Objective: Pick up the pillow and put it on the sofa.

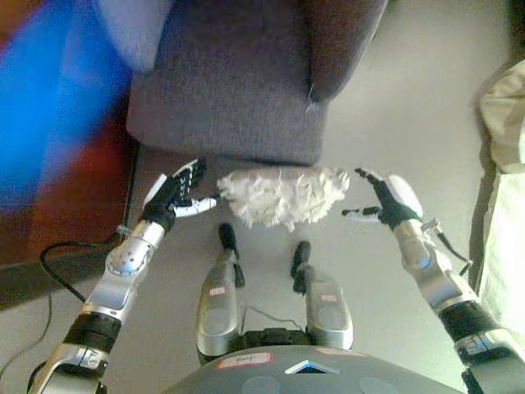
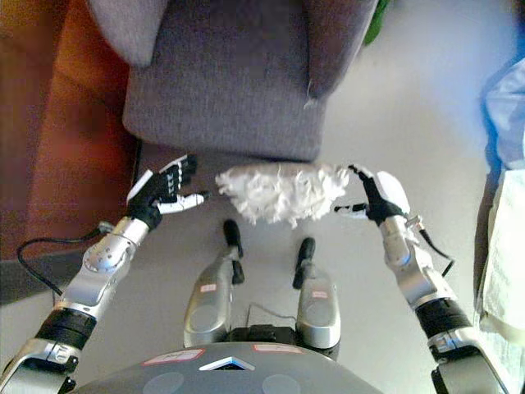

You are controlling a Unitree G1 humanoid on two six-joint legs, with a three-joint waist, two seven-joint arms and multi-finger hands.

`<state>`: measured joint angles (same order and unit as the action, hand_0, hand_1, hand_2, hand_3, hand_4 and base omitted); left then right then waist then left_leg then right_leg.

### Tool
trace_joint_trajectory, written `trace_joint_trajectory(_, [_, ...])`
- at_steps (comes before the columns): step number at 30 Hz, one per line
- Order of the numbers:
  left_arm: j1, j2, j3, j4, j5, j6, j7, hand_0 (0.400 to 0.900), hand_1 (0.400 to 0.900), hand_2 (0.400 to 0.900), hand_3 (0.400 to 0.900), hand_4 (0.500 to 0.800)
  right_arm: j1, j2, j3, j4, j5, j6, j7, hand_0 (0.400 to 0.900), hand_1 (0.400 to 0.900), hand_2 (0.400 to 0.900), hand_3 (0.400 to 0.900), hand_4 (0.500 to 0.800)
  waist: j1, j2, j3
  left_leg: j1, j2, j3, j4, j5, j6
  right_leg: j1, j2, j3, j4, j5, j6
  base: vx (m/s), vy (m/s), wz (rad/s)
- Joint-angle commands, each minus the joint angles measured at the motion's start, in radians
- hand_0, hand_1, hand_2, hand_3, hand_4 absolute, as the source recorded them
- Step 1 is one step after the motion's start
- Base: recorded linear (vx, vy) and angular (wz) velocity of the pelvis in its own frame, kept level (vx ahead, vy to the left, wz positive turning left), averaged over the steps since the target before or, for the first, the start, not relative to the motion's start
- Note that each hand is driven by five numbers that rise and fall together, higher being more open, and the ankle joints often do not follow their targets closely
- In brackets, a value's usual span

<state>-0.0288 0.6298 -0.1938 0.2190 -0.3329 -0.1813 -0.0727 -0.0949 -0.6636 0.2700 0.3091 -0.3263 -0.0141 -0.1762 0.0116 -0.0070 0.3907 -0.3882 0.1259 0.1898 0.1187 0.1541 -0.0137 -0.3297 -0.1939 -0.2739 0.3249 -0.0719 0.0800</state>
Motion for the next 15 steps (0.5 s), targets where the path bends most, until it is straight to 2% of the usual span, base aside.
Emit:
trace_joint_trajectory(1, [-0.032,0.046,0.000,-0.118,-0.052,-0.137,-0.001,0.900,0.900,0.900,0.900,0.800,-0.076,-0.077,-0.013,-0.044,-0.002,-0.054,-0.104,0.900,0.900,0.900,0.900,0.800,0.025,-0.013,-0.009,-0.064,0.028,-0.042,0.270,-0.228,-0.034,-0.097,-0.031,0.004,0.127,-0.049,-0.010,-0.03,-0.109,0.24])
trace_joint_trajectory(5, [-0.051,0.062,-0.017,-0.140,-0.057,-0.143,-0.008,0.900,0.900,0.900,0.900,0.800,-0.118,-0.095,-0.005,-0.055,0.000,-0.029,-0.125,0.900,0.900,0.900,0.900,0.800,0.043,-0.013,0.019,-0.141,0.014,-0.066,0.371,-0.274,-0.017,-0.175,-0.059,-0.002,0.259,-0.097,-0.022,0.01,-0.098,0.22])
trace_joint_trajectory(6, [-0.055,0.066,-0.023,-0.142,-0.056,-0.149,-0.008,0.900,0.900,0.900,0.900,0.800,-0.130,-0.100,-0.001,-0.058,-0.003,-0.018,-0.127,0.900,0.900,0.900,0.900,0.800,0.046,-0.012,0.024,-0.150,0.010,-0.075,0.404,-0.312,-0.021,-0.186,-0.066,0.007,0.302,-0.131,-0.013,0.08,-0.068,0.19])
trace_joint_trajectory(15, [-0.108,0.084,-0.056,-0.158,-0.058,-0.178,0.019,0.900,0.900,0.900,0.900,0.800,-0.255,-0.140,0.034,-0.038,-0.061,0.033,-0.147,0.900,0.900,0.900,0.900,0.800,0.052,0.022,0.057,-0.296,0.012,-0.067,0.640,-0.427,0.005,-0.347,-0.104,0.024,0.574,-0.232,-0.039,0.01,-0.028,0.16])
